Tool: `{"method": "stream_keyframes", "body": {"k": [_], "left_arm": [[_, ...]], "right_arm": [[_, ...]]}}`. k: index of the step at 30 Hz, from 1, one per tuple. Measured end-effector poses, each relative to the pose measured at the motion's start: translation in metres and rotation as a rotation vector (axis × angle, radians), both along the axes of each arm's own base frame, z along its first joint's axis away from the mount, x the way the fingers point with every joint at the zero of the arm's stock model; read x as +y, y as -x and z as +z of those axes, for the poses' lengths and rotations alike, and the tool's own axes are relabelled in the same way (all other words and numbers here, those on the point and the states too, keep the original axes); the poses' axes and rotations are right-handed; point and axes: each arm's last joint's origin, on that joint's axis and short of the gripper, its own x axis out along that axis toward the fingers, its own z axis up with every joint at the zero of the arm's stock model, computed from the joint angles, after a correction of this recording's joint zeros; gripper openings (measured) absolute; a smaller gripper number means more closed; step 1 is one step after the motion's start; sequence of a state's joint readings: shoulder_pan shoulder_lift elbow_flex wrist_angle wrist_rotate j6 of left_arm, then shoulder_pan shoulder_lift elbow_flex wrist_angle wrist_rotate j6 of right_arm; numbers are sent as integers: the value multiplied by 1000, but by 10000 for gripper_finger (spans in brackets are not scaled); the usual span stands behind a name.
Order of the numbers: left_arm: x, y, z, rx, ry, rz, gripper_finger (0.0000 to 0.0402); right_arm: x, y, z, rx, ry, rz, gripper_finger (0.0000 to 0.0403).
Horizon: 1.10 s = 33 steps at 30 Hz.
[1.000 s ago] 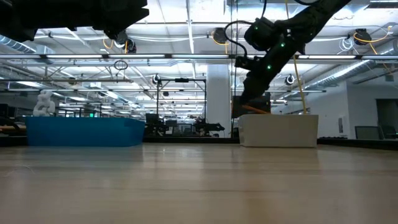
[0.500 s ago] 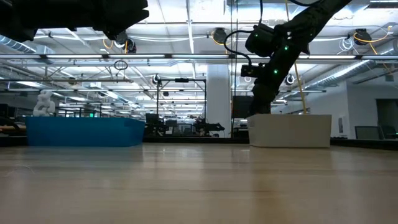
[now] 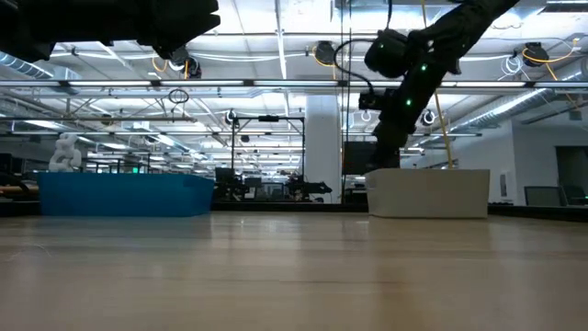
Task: Sort pens & pencils
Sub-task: Return to Home Position
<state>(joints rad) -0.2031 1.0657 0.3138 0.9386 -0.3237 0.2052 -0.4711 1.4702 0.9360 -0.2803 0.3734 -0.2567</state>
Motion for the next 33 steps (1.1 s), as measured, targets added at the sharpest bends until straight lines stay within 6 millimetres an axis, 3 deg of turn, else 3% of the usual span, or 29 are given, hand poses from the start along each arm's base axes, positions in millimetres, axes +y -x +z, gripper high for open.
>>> {"method": "stream_keyframes", "body": {"k": [6,12,14,20,24,29,33], "left_arm": [[0,0,0,-2,12,-2,191],[0,0,0,-4,21,-1,191],[0,0,0,-4,21,-2,191],[0,1,0,8,22,-1,191],[5,10,3,55,21,54,191],[22,37,19,116,61,130,186],[34,65,30,117,41,164,136]], "right_arm": [[19,7,38,-160,56,50,192],[43,15,65,-435,-77,236,194],[50,14,61,-528,-85,314,190],[72,13,25,-829,-63,544,176],[81,17,11,-917,-108,578,154],[87,16,11,-935,-153,584,79],[93,14,11,-922,-156,620,10]]}}
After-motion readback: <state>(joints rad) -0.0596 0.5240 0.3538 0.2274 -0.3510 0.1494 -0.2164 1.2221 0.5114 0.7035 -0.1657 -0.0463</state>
